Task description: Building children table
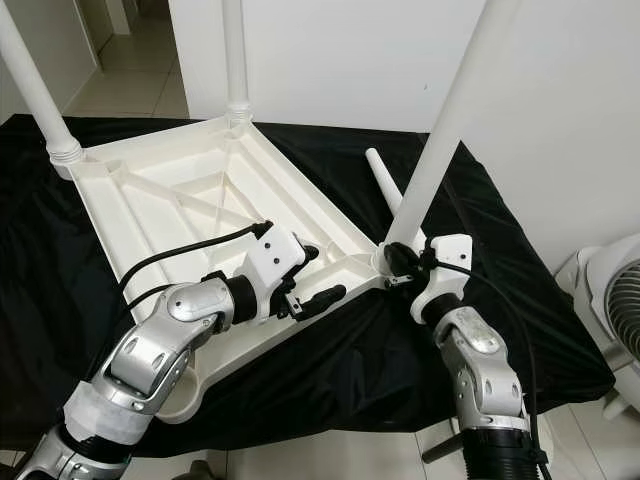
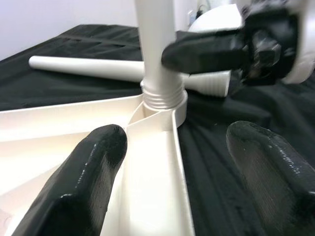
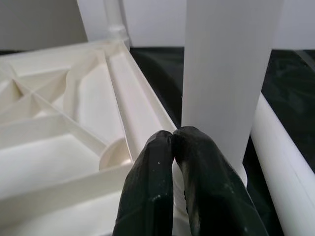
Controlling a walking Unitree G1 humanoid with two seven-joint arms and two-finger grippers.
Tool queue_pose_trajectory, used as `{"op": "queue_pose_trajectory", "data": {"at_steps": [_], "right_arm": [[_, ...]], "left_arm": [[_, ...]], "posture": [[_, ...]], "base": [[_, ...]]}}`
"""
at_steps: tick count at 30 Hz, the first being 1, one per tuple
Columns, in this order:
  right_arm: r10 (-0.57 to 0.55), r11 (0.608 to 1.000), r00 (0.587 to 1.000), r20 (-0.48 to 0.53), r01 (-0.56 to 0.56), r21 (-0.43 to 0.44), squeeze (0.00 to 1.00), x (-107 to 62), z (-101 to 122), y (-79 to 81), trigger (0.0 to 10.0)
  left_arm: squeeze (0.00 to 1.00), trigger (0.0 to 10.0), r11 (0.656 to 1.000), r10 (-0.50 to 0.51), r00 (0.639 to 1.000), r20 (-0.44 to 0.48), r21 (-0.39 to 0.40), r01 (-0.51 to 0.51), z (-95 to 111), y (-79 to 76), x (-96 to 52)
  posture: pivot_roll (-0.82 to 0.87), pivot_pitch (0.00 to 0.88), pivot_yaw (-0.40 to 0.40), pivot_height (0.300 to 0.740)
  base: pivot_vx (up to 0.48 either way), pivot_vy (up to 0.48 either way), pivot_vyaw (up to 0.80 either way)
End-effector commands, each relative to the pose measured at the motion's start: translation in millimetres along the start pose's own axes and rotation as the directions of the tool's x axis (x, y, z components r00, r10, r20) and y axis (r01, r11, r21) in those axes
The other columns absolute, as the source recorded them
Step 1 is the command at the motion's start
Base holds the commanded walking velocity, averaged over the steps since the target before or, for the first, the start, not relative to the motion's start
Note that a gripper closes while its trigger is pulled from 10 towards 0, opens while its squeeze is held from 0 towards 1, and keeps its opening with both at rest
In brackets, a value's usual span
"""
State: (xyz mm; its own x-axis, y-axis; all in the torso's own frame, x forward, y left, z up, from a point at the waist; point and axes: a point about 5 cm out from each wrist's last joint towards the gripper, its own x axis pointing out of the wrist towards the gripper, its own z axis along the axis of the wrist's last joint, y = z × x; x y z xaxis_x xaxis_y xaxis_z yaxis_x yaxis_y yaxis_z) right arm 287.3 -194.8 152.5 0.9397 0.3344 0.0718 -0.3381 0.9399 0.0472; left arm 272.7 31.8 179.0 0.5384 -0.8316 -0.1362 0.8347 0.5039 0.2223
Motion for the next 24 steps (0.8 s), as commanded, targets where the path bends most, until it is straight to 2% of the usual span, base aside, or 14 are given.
{"op": "queue_pose_trajectory", "data": {"at_steps": [1, 4, 6, 8, 15, 17, 24], "right_arm": [[0.02, 1.0, 0.999, 0.036, -0.02, -0.002, 0.0, 0.7, 6.3, 2.8, 10.0], [0.133, 0.991, 0.989, 0.07, -0.133, 0.004, 0.0, -1.4, 8.0, 33.7, 10.0], [0.151, 0.988, 0.986, 0.075, -0.152, 0.007, 0.0, -2.0, 7.8, 39.3, 10.0], [0.156, 0.988, 0.984, 0.081, -0.157, 0.001, 0.0, -4.1, 6.3, 48.7, 10.0], [0.15, 0.988, 0.983, 0.103, -0.151, 0.008, 0.0, -4.3, 7.8, 55.9, 10.0], [0.144, 0.989, 0.981, 0.13, -0.149, 0.022, 0.0, -3.5, 13.0, 61.4, 10.0], [0.148, 0.987, 0.975, 0.164, -0.156, 0.037, 0.0, -1.7, 21.6, 70.4, 10.0]], "left_arm": [[0.0, 10.0, 0.99, 0.144, 0.989, -0.03, -0.002, -0.144, -3.4, 9.4, 0.5], [0.0, 10.0, 0.976, 0.216, 0.971, -0.105, -0.016, -0.219, -13.8, 18.8, 1.4], [0.0, 10.0, 0.971, 0.235, 0.964, -0.129, -0.023, -0.239, -17.1, 21.2, 1.5], [0.0, 10.0, 0.951, 0.294, 0.934, -0.203, -0.032, -0.306, -27.1, 29.7, 0.9], [0.0, 10.0, 0.925, 0.349, 0.901, -0.257, -0.059, -0.375, -33.9, 39.0, 1.1], [0.0, 10.0, 0.911, 0.374, 0.882, -0.288, -0.064, -0.407, -37.5, 42.9, 2.3], [0.0, 10.0, 0.9, 0.383, 0.855, -0.35, -0.067, -0.43, -44.2, 45.9, 5.5]], "posture": [[0.09, 0.002, -0.061, 0.74], [0.09, 0.004, -0.059, 0.74], [0.09, 0.004, -0.059, 0.74], [0.08, 0.007, -0.056, 0.74], [0.07, 0.008, -0.049, 0.74], [0.07, 0.008, -0.045, 0.74], [0.06, 0.007, -0.037, 0.74]], "base": [[0.0, 0.0, 0.0], [0.0, 0.0, 0.0], [0.0, 0.0, 0.0], [0.0, 0.0, 0.0], [0.0, 0.0, 0.0], [0.0, 0.0, 0.0], [0.0, 0.0, 0.0]]}}
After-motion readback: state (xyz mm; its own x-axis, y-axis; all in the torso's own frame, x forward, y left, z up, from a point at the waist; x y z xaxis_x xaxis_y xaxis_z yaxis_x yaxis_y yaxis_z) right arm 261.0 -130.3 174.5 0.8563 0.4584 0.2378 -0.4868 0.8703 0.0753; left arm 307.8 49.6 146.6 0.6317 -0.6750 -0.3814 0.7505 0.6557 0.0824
